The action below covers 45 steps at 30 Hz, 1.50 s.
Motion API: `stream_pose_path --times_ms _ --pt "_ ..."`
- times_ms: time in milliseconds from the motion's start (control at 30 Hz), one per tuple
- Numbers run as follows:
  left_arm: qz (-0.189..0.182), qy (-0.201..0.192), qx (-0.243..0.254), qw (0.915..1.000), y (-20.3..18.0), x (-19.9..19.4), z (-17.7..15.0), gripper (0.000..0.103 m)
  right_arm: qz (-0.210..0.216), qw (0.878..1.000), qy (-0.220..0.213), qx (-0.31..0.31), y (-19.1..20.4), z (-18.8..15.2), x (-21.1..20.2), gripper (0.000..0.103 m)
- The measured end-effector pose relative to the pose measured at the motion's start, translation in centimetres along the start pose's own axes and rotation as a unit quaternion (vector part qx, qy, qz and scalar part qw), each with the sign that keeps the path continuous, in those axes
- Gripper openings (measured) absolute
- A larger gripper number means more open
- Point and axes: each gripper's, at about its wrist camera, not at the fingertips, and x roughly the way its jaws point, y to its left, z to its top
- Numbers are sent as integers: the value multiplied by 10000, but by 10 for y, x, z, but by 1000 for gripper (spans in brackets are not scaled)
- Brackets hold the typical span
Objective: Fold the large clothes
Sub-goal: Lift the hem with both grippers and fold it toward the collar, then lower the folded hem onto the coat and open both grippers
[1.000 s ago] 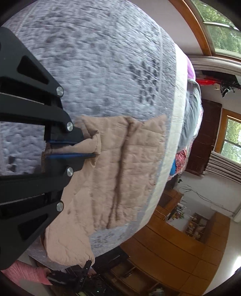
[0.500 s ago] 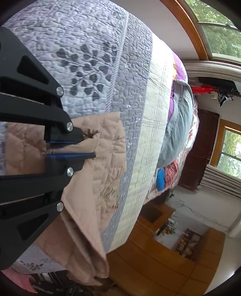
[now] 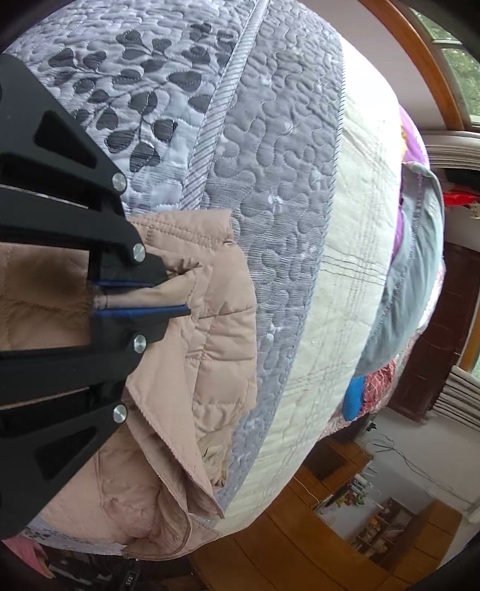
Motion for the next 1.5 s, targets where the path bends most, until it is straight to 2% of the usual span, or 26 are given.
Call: stream_pose_path --times_ms 133,233,267,367,400,433,500,600,667,767,900,933,967,1033,1067,1100,1200,1267,1400,1500 --pt "-195 174 -202 9995 10 9 3 11 249 9993 85 254 -14 1 8 15" --pt "-550 242 -448 9972 21 3 7 13 566 9976 21 405 -20 1 0 20" --pt "-767 256 -554 9952 26 -3 8 17 686 9967 -12 423 -20 0 -4 21" --pt "-1422 263 -884 9855 41 -20 10 26 928 9952 -100 304 -16 -4 -18 37" --pt "-1498 226 -965 9837 45 -25 9 28 986 9946 -135 293 -15 -5 -23 47" --pt "-1417 143 -990 9848 50 -33 8 32 943 9950 -234 209 -11 -7 -29 56" --pt "-1312 43 -899 9873 52 -44 5 36 708 9966 -419 38 -5 -9 -41 64" --pt "-1052 4 -647 9923 55 -56 -9 36 755 9959 -480 -144 0 -18 -54 64" --pt "-885 53 -360 9954 52 -60 -25 36 479 9974 -400 -355 6 -32 -53 62" --pt "-807 116 34 9967 46 -62 -54 41 332 9979 -199 -518 8 -55 -41 62" --pt "-743 228 305 9965 34 -53 -87 43 181 9981 41 -582 7 -80 -21 50" --pt "-699 229 314 9968 34 -50 -89 41 45 9977 9 -676 10 -82 -17 42" --pt "-621 190 312 9974 32 -47 -92 29 -70 9972 -34 -737 12 -83 -15 38" --pt "-528 116 284 9981 28 -46 -92 18 -114 9973 -66 -716 16 -81 -13 15" --pt "-437 1 317 9985 23 -49 -91 12 -57 9972 -119 -737 20 -78 -14 12" --pt "-398 -91 342 9986 19 -53 -89 10 -78 9965 -221 -801 26 -75 -18 10" --pt "-470 -518 335 9970 11 -70 -82 7 -218 9936 -574 -949 39 -64 -31 8" --pt "-443 -698 330 9960 9 -76 -75 7 -248 9939 -611 -887 39 -60 -32 8" --pt "-146 -325 287 9990 13 -42 -69 8 -392 9969 -354 -591 21 -54 -9 8" --pt "-168 -90 269 9995 21 -13 -74 9 -350 9984 -138 -414 7 -55 12 10"
